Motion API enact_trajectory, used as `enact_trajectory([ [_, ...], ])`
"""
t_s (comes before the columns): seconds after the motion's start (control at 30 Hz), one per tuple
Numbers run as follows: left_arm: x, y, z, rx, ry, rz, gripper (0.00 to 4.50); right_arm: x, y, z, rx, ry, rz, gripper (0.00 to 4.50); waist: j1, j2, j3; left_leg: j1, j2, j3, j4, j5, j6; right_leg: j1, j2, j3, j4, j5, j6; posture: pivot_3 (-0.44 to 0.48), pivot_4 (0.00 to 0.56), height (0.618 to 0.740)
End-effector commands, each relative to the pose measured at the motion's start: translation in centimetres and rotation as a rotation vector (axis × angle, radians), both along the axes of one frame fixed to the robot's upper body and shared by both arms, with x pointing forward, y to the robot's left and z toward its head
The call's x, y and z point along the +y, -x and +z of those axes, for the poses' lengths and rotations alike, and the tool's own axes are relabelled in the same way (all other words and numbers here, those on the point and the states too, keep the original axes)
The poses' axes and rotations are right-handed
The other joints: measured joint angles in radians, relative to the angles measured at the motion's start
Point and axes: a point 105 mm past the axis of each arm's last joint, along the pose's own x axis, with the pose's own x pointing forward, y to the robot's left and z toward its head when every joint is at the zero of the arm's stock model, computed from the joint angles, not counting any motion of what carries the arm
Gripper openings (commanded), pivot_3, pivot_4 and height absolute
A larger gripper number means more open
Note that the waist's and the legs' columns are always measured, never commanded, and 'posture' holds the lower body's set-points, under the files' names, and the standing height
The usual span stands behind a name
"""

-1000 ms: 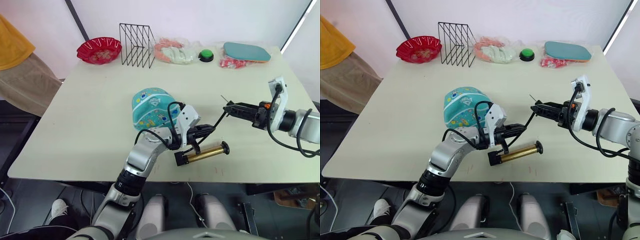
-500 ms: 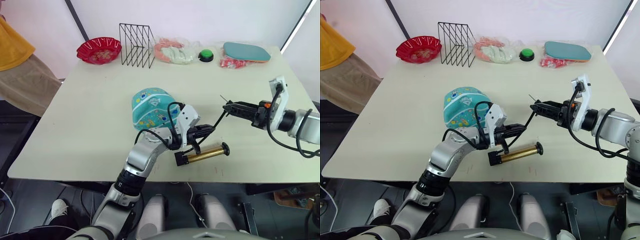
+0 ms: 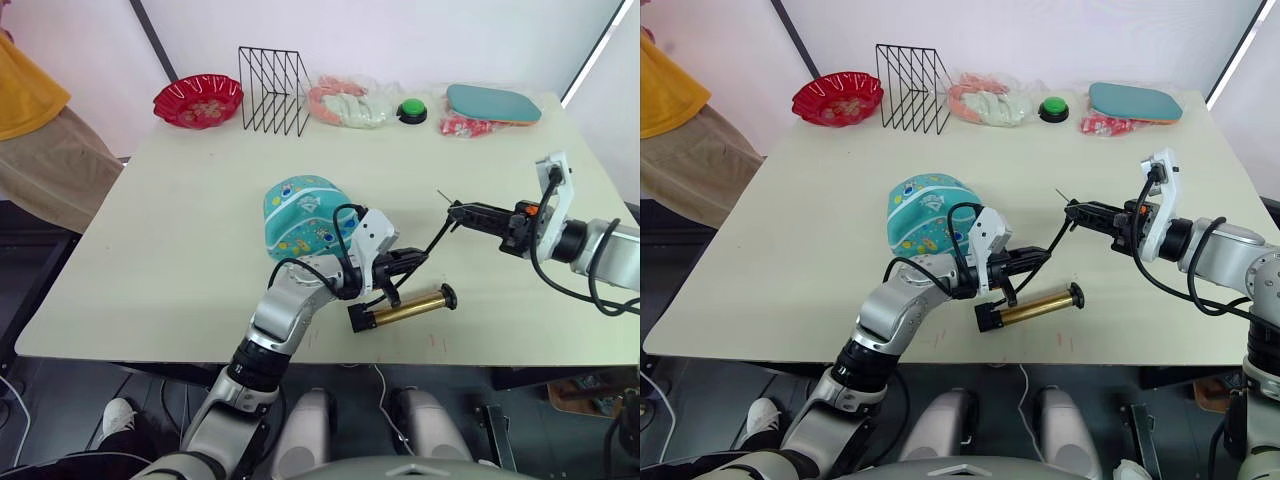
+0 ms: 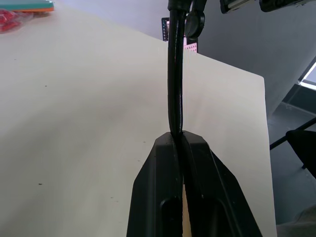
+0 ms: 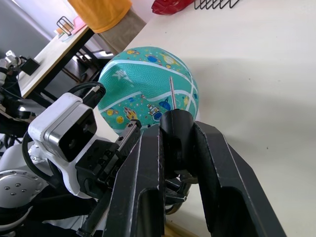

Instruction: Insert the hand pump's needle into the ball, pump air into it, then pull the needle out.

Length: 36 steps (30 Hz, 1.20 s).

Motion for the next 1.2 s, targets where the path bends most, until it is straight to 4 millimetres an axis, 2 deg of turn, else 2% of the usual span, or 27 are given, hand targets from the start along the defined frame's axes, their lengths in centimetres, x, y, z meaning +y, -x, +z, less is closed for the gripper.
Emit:
enact_trajectory([
  [0.03, -1.0, 0.2, 4.2, -0.19, 0.276, -0.046, 0.0, -0.1, -0.4, 1.2, -0.077, 0.042, -0.025, 0.32, 0.001, 0.0, 0.0, 0.0, 0.0, 0.001, 0.0, 0.0, 0.0, 0.0, 0.0, 0.0, 0.0, 0.0, 0.0, 0.0, 0.15, 0.74],
  [0.1, -0.7, 0.3, 3.0, -0.045, 0.253, -0.085, 0.0, -0.2, -0.8, 0.9, -0.079, 0.086, -0.044, 0.32, 0.0, 0.0, 0.0, 0.0, 0.0, 0.001, 0.0, 0.0, 0.0, 0.0, 0.0, 0.0, -0.001, 0.001, -0.001, 0.0, 0.15, 0.74],
  [0.17, -0.2, 0.2, 2.8, -0.024, 0.232, -0.08, 0.0, -0.4, -1.0, 0.6, -0.091, 0.156, -0.052, 0.32, -0.002, 0.0, 0.0, 0.0, 0.0, 0.0, 0.0, 0.0, 0.0, 0.0, 0.0, 0.0, -0.001, 0.0, -0.001, 0.0, 0.15, 0.74],
  [0.2, 0.1, 0.2, 2.9, -0.034, 0.223, -0.074, 0.69, -0.4, -1.1, 0.5, -0.096, 0.183, -0.05, 0.32, -0.003, 0.0, 0.0, 0.0, 0.0, 0.0, -0.001, 0.0, 0.0, 0.0, 0.001, 0.0, 0.0, 0.0, -0.001, 0.0, 0.15, 0.74],
  [0.23, 0.4, 0.2, 2.9, -0.038, 0.214, -0.074, 0.86, -0.5, -1.1, 0.4, -0.101, 0.21, -0.048, 0.32, -0.003, 0.0, 0.0, 0.0, 0.001, 0.0, -0.001, 0.0, 0.0, -0.001, 0.001, 0.0, 0.0, 0.0, 0.0, 0.0, 0.15, 0.74],
  [0.4, 2.4, 1.1, 3.7, -0.034, 0.211, -0.079, 3.27, -0.5, -1.5, 0.6, -0.187, 0.353, -0.044, 0.32, -0.003, 0.001, 0.0, 0.0, 0.0, 0.0, -0.001, 0.0, 0.0, -0.001, 0.001, 0.0, -0.001, 0.0, 0.0, 0.0, 0.15, 0.74],
  [0.5, 3.9, 2.2, 3.9, -0.031, 0.197, -0.085, 4.41, 0.0, -1.5, 0.8, -0.261, 0.451, -0.006, 0.32, -0.004, 0.001, 0.0, 0.0, 0.001, 0.0, -0.001, 0.0, 0.0, -0.001, 0.001, 0.0, -0.001, -0.001, 0.001, 0.0, 0.15, 0.74],
  [0.6, 5.2, 3.2, 4.0, -0.024, 0.174, -0.09, 4.5, 0.6, -1.5, 1.0, -0.322, 0.53, 0.038, 0.32, -0.004, 0.001, 0.0, 0.0, 0.001, 0.0, -0.002, 0.0, 0.0, -0.002, 0.001, 0.0, -0.001, -0.001, 0.001, 0.0, 0.15, 0.74],
  [0.77, 9.6, 5.2, 4.9, -0.06, 0.098, -0.066, 4.5, 1.6, -1.2, 1.5, -0.399, 0.632, 0.128, 0.32, -0.006, 0.0, 0.001, 0.0, 0.002, 0.001, -0.002, 0.0, 0.0, -0.002, 0.001, 0.0, -0.001, -0.002, 0.002, 0.0, 0.15, 0.74],
  [1.03, 14.7, 6.7, 7.1, -0.079, 0.074, 0.066, 4.5, 2.5, -1.0, 1.9, -0.415, 0.632, 0.238, 0.32, -0.002, 0.0, 0.001, -0.001, 0.003, 0.001, -0.002, 0.0, 0.0, -0.002, -0.001, 0.0, -0.002, -0.004, -0.002, 0.0, 0.15, 0.74],
  [1.2, 17.0, 7.3, 6.9, -0.049, 0.04, 0.169, 4.5, 2.9, -1.0, 1.5, -0.409, 0.657, 0.282, 0.32, -0.003, 0.0, 0.001, 0.0, 0.004, 0.001, -0.002, 0.0, 0.0, -0.003, 0.0, -0.001, -0.002, -0.004, -0.003, 0.0, 0.15, 0.74],
])
